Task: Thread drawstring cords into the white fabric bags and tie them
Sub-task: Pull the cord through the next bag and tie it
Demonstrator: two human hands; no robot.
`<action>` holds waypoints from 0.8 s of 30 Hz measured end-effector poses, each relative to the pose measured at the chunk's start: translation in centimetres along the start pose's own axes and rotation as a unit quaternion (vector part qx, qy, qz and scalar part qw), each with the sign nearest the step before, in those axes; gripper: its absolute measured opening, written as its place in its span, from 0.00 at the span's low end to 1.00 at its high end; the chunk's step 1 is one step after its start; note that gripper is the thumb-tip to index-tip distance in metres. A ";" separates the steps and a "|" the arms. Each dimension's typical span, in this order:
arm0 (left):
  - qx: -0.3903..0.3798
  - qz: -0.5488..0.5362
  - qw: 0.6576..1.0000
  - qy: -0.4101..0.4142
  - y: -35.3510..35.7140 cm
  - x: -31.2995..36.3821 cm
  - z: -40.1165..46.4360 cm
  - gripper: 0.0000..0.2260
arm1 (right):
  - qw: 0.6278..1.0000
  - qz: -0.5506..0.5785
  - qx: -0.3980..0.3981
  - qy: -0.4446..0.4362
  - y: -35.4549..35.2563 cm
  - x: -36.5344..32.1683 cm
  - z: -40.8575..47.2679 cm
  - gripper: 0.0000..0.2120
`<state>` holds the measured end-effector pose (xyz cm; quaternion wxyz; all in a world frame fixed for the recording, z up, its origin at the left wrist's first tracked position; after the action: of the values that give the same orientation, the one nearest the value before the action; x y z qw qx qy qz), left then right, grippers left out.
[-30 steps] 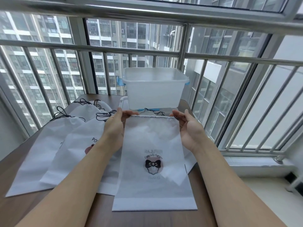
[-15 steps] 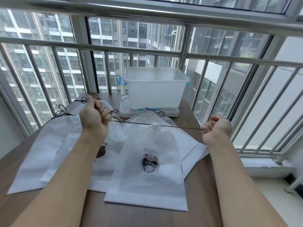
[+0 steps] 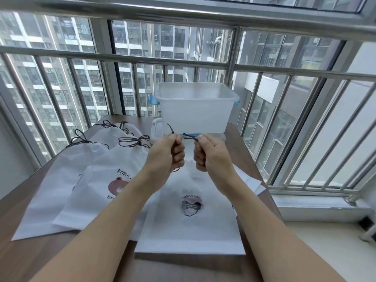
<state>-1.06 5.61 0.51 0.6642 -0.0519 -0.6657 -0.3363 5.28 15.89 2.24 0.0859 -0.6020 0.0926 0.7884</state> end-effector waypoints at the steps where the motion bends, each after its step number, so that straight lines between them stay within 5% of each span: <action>1: -0.002 0.001 1.000 0.013 0.2 -0.2 -0.1 0.16 | 0.999 -0.019 -0.011 -0.024 0.3 -0.2 -0.2 0.19; 8: 0.048 0.040 0.998 0.024 -0.6 -0.7 -0.8 0.10 | 0.995 -0.047 0.020 -0.082 -0.5 -0.8 -0.4 0.05; 16: -0.023 0.183 0.982 0.043 1.2 -1.0 -1.5 0.11 | 0.998 0.063 -0.014 -0.015 -0.2 1.2 0.0 0.09; 21: -0.087 0.095 0.990 -0.050 2.2 -1.8 -1.7 0.04 | 0.997 0.067 0.011 0.029 -1.2 1.8 0.2 0.08; 24: -0.075 0.059 0.993 -0.069 2.0 -2.1 -1.5 0.09 | 0.997 0.060 -0.020 0.038 -0.8 2.3 0.2 0.10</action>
<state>1.48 7.12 -0.80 0.6294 -0.1638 -0.6788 -0.3410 4.71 16.78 0.07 0.0233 -0.6266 0.1160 0.7703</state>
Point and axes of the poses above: each hand's wrist, its own z-axis towards the middle knuckle, its own y-axis out of the palm, x = y × z, the point moved 7 cm from there along z, towards the middle knuckle, and after that the axes turned 1 degree about -z, right-handed, at the moved point
